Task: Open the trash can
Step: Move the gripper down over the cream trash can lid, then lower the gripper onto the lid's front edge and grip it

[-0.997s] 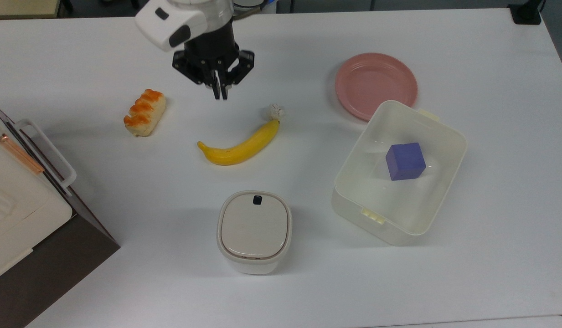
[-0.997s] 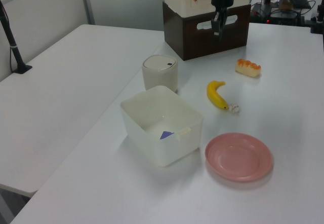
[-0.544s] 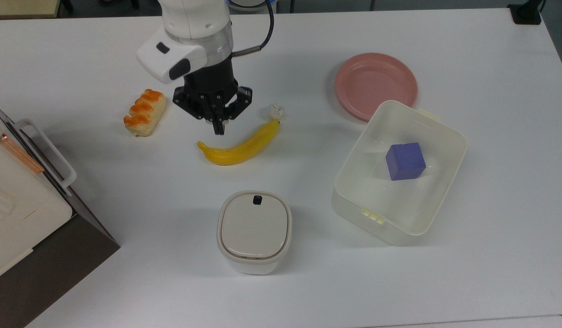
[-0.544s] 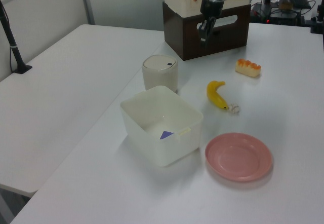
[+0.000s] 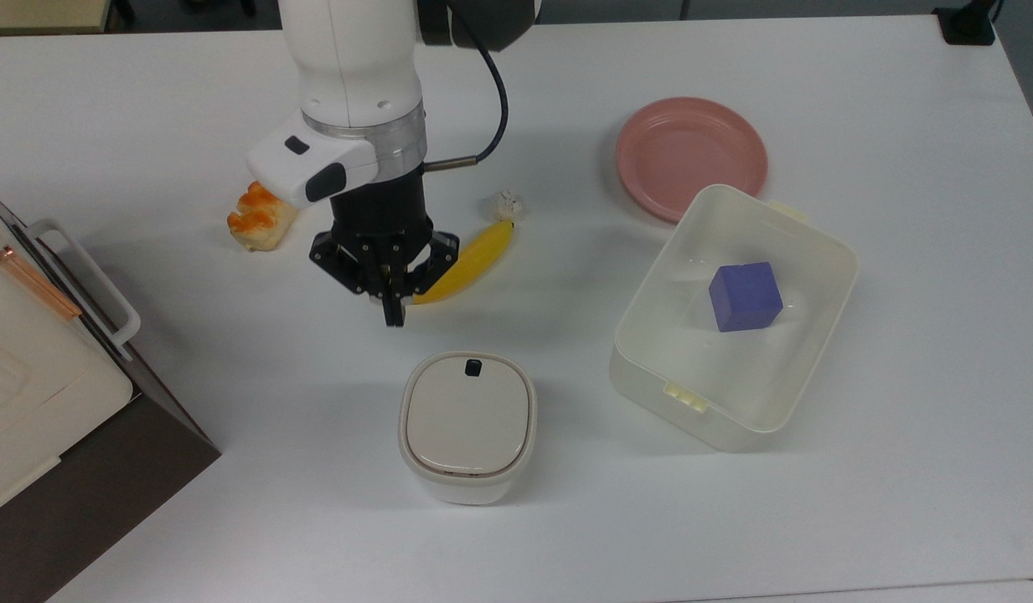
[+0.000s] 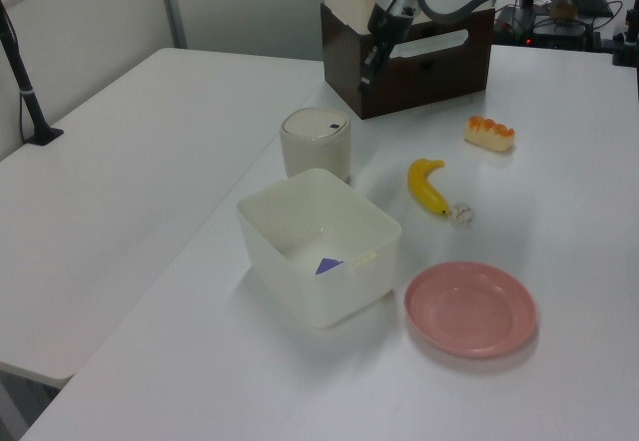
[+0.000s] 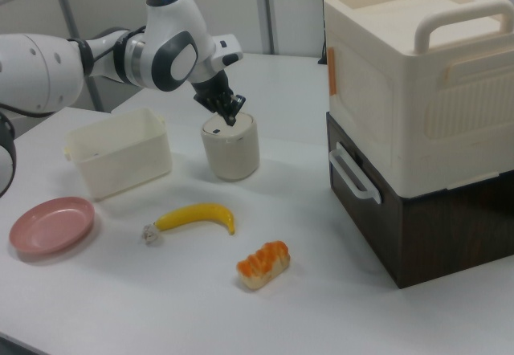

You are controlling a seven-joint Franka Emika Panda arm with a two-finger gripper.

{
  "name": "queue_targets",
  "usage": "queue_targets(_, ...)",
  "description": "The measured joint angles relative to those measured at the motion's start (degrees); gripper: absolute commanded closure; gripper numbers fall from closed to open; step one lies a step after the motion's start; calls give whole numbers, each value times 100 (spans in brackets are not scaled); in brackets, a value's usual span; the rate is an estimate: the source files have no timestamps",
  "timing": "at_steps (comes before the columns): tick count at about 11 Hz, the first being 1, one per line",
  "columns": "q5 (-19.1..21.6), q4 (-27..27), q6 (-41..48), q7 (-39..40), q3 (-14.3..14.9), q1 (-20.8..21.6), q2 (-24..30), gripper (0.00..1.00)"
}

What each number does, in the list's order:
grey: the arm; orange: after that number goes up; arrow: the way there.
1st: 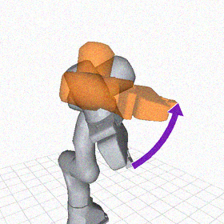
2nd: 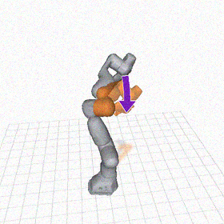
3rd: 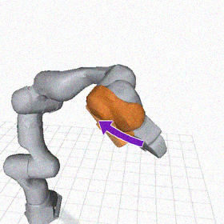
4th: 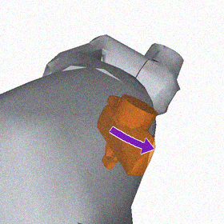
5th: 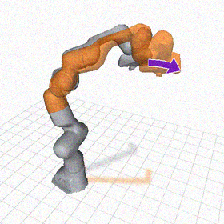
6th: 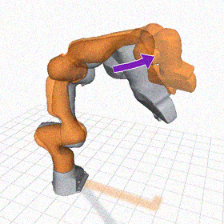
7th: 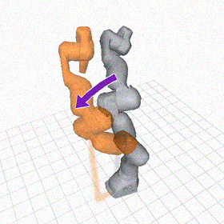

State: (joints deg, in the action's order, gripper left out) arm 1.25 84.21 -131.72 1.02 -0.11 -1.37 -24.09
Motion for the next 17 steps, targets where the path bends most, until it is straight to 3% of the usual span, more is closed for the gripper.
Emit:
queue_targets(5,-3,-103,-926,0,-7,126,-299,95)
queue_targets(9,-109,-109,-973,0,-9,322,-522,95)
queue_targets(17,-163,-111,-1074,0,-9,324,-703,95)
